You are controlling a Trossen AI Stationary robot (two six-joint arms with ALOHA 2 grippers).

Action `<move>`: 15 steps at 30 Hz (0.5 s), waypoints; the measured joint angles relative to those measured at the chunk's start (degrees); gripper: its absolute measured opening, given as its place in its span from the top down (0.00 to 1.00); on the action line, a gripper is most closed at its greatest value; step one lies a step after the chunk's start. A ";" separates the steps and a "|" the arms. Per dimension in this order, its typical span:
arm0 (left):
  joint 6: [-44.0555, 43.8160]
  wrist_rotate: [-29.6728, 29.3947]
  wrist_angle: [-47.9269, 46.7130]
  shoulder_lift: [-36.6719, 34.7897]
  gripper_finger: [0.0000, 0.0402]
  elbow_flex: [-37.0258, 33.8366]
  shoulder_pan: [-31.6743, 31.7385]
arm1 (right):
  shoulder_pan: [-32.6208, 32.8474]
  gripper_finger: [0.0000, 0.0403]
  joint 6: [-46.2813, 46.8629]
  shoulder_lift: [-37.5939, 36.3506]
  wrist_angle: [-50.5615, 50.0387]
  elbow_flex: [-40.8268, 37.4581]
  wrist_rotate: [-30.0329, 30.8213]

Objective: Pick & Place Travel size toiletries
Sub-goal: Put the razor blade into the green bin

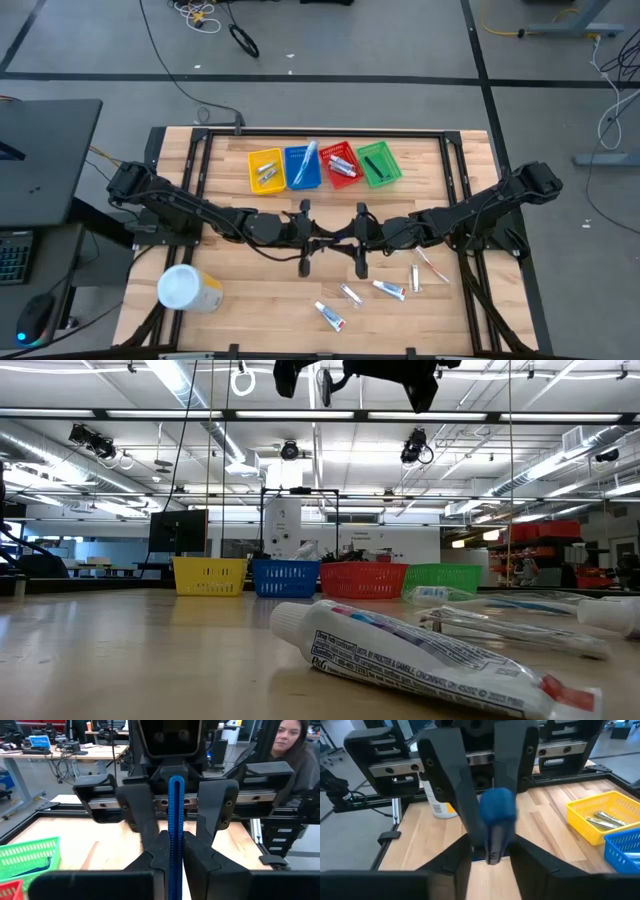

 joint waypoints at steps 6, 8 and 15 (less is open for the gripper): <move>-0.38 -1.74 0.01 0.00 0.90 0.00 -0.01 | 0.02 0.83 0.00 0.00 -0.36 0.00 0.17; -0.50 -2.19 -0.01 0.00 0.90 0.00 -0.01 | 0.00 0.85 0.23 0.00 -0.44 0.00 0.31; -0.62 -2.03 -0.66 0.02 0.88 0.00 -0.02 | 0.61 0.86 0.70 0.00 -2.29 0.00 0.69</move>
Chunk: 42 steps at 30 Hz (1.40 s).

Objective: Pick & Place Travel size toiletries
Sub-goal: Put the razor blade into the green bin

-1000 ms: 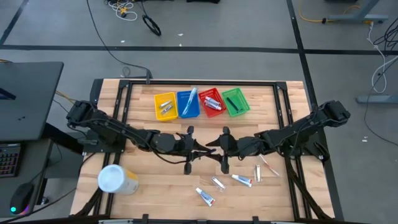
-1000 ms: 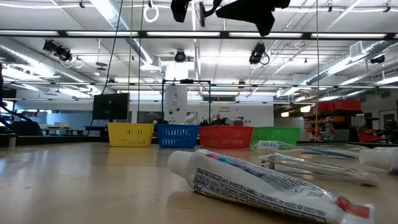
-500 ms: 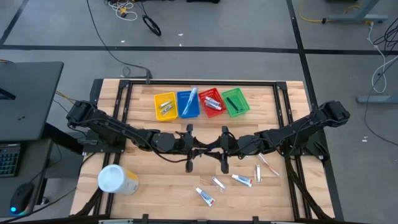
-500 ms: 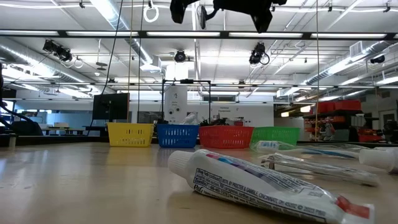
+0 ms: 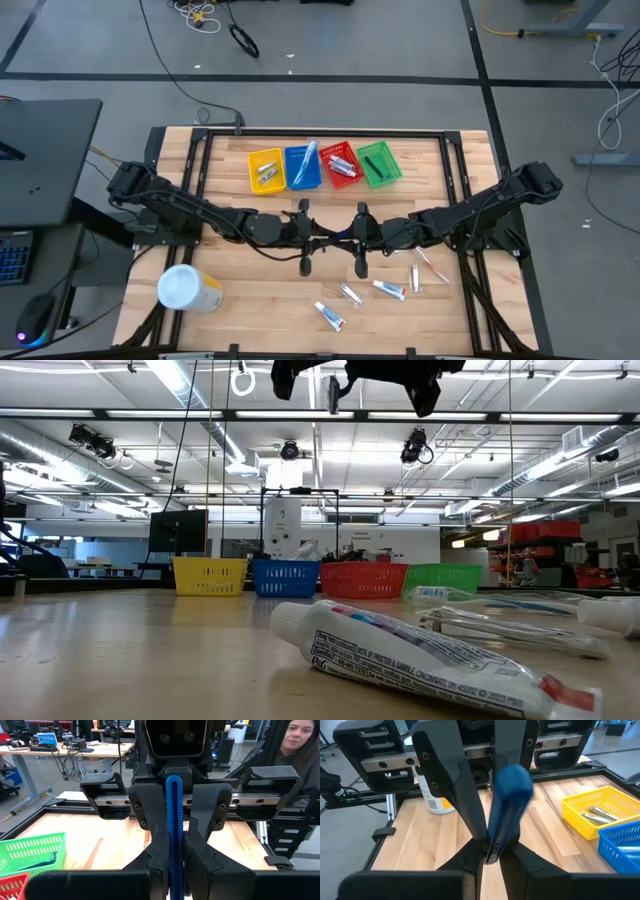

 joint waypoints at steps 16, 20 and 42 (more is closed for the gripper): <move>-0.77 -3.32 -4.68 -0.01 0.74 0.02 0.01 | 0.91 0.86 2.93 -1.35 -8.37 -0.02 2.52; -0.82 -7.49 -6.73 -0.02 0.66 0.02 0.07 | 0.81 0.86 3.86 -4.36 -12.58 -0.02 3.97; -1.61 -11.95 -16.93 -0.04 0.60 0.02 4.74 | -44.75 0.86 2.19 -4.29 -43.90 -0.04 -0.62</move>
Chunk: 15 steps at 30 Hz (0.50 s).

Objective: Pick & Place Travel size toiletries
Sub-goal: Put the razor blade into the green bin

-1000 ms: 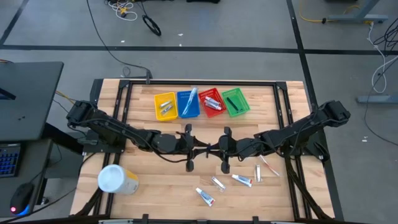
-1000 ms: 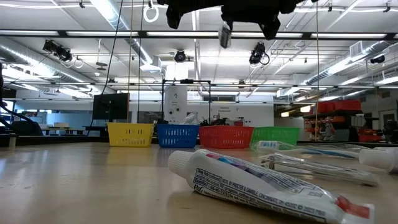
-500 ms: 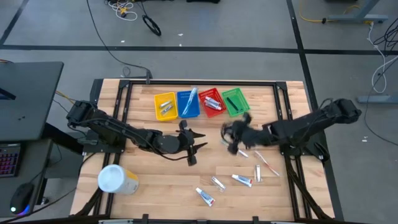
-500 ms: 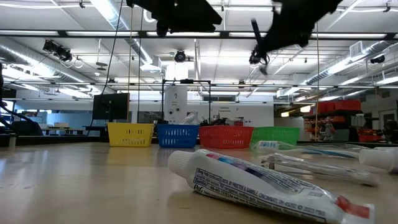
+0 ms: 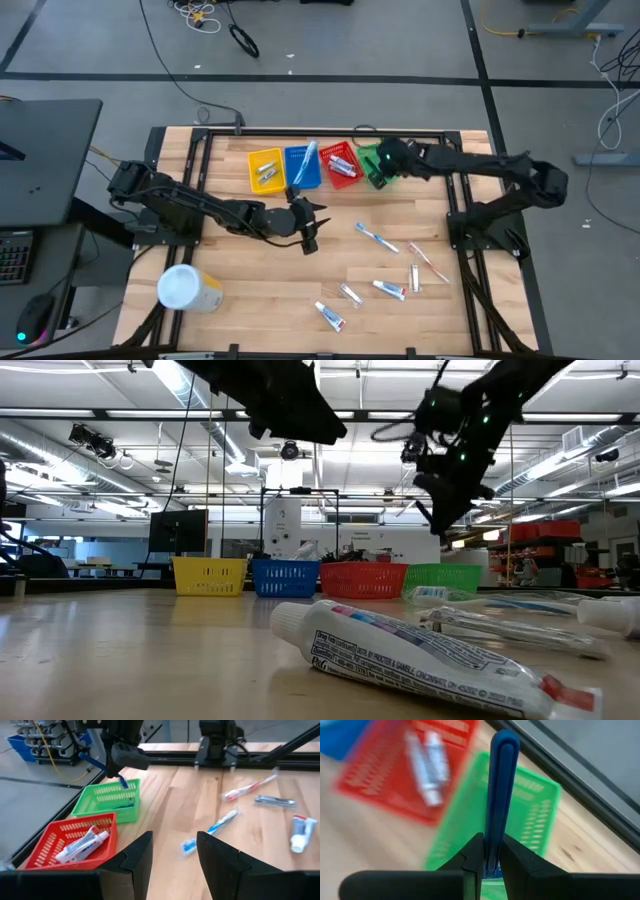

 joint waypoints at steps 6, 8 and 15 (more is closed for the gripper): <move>0.01 -0.07 -1.47 0.00 0.60 0.00 1.95 | -7.19 0.86 -4.48 6.21 3.86 0.00 -5.98; 0.16 -0.11 -2.41 0.00 0.60 0.00 2.39 | -8.19 0.86 -5.02 7.90 5.14 0.00 -7.76; 0.28 -0.04 -3.51 0.00 0.60 0.00 3.80 | -10.26 0.83 -7.85 9.38 5.24 0.00 -16.34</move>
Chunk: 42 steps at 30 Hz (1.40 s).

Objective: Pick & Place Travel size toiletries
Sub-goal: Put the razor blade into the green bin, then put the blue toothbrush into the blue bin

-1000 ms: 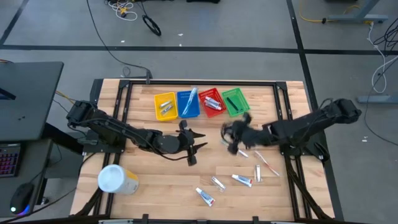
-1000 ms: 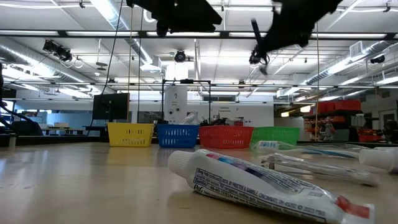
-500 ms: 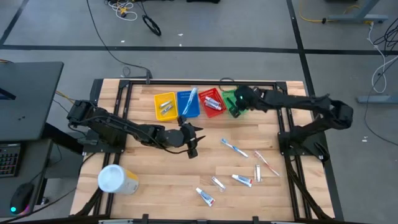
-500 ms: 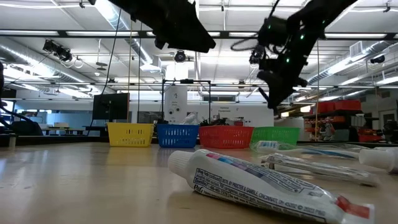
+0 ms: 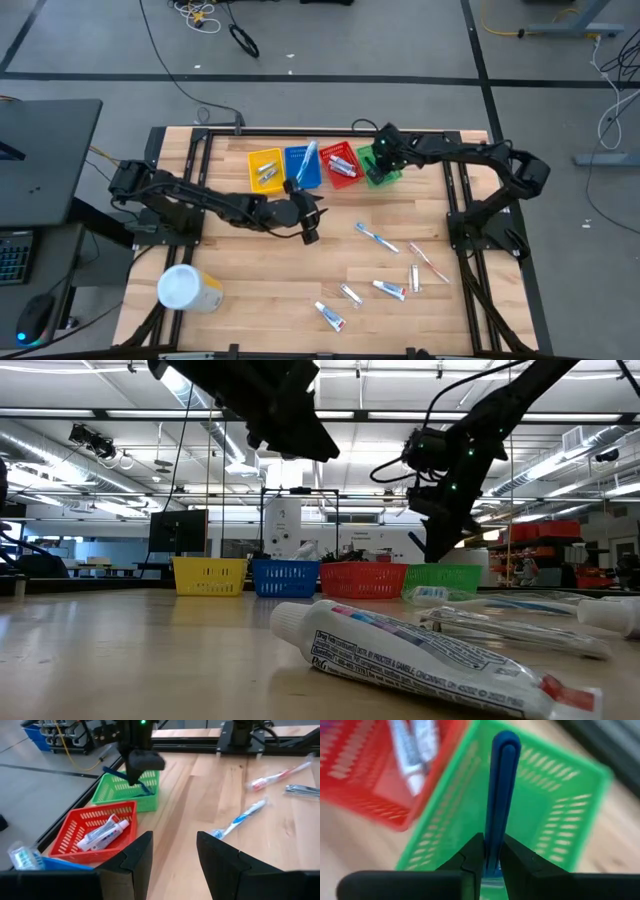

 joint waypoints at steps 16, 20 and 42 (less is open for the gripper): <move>-0.08 -0.05 -0.33 0.00 0.60 0.00 3.17 | -1.14 0.59 -1.92 -0.98 -3.78 0.00 4.68; -0.05 -0.09 -1.40 0.00 0.60 0.00 3.27 | 0.38 0.59 -0.90 -3.92 -5.78 0.00 3.74; -1.65 7.36 -15.13 -9.99 0.60 -0.02 2.17 | 35.62 0.63 15.55 -20.49 -20.54 0.03 3.19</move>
